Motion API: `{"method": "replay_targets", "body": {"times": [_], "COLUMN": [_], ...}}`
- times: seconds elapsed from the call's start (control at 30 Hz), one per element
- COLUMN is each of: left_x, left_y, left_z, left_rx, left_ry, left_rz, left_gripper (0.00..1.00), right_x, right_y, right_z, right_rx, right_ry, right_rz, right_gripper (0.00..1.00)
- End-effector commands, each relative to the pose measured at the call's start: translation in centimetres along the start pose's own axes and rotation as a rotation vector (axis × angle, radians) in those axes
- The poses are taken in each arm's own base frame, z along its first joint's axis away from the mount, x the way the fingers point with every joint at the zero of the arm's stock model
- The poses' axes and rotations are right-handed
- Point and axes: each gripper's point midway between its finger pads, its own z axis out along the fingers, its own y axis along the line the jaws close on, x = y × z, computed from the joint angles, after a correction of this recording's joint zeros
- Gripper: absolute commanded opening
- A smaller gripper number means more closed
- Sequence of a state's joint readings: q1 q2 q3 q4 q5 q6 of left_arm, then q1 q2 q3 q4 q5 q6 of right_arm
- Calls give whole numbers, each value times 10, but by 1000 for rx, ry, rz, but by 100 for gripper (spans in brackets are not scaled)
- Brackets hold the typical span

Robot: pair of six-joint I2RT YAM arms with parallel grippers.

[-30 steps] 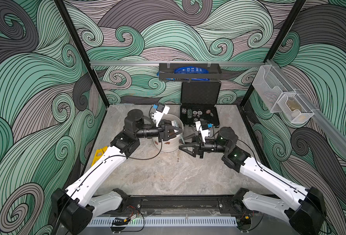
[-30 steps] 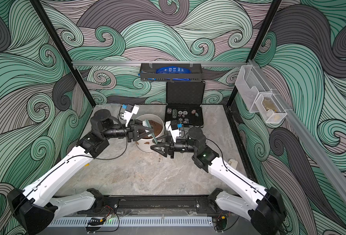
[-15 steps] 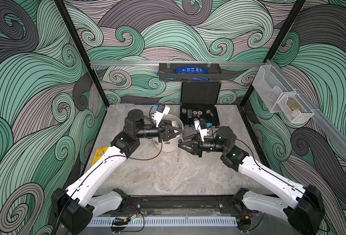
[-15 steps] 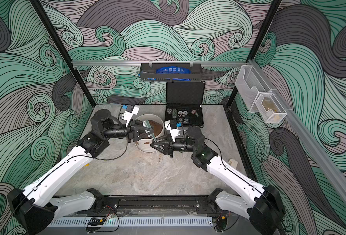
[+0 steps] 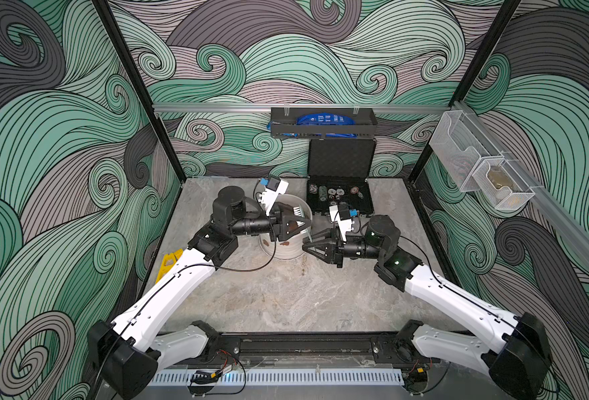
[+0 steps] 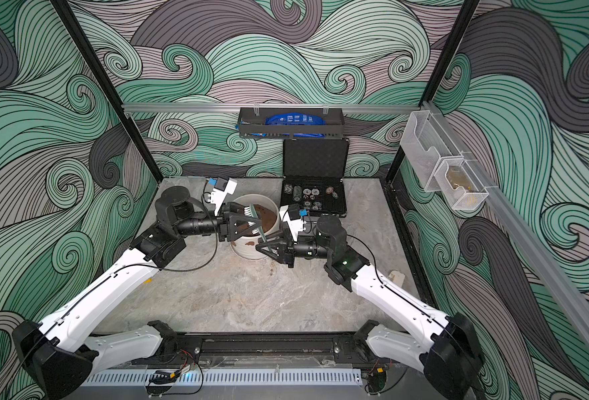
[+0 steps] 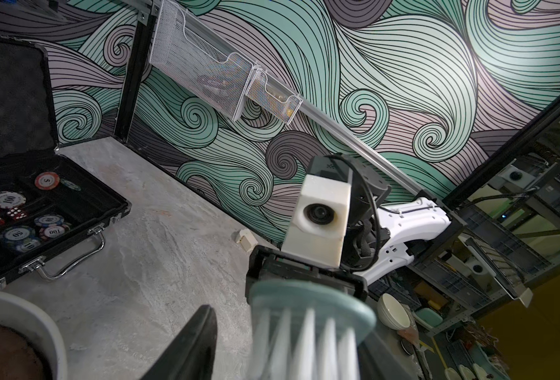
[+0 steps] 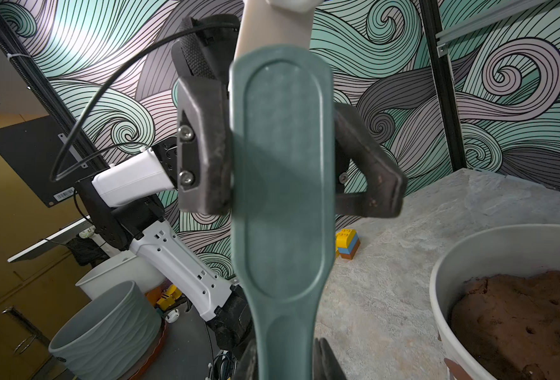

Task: Scrub the dried mud off the ceramic pot
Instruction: Pick up the brush from the center of the board.

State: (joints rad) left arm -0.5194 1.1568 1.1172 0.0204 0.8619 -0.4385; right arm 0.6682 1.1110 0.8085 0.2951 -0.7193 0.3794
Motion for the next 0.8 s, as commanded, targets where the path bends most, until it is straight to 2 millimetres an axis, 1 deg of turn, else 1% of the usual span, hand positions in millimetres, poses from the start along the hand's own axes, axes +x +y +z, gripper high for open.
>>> {"method": "replay_targets", "body": {"times": [0.0, 0.13, 0.33, 0.53, 0.63, 0.77], "left_x": [-15, -18, -22, -17, -18, -16], "left_y": [-3, 6, 8, 15, 16, 15], "left_z": [-5, -7, -7, -8, -8, -11], "left_rx": [-34, -92, -120, -185, -197, -225], "left_ry": [-38, -61, -86, -67, -72, -61], "left_rz": [17, -22, -95, -159, -197, -223], "left_gripper": [66, 72, 75, 76, 73, 61], "right_x": [-14, -16, -13, -7, -5, -3], "right_y": [0, -9, -24, -35, -41, -52], "right_z": [-1, -3, -2, 5, 8, 7], "right_rx": [31, 95, 187, 271, 316, 377], "right_ry": [-26, -25, 21, 79, 106, 122], "right_rz": [-45, -72, -108, -144, -164, -160], "right_gripper": [0, 0, 0, 0, 0, 0]}}
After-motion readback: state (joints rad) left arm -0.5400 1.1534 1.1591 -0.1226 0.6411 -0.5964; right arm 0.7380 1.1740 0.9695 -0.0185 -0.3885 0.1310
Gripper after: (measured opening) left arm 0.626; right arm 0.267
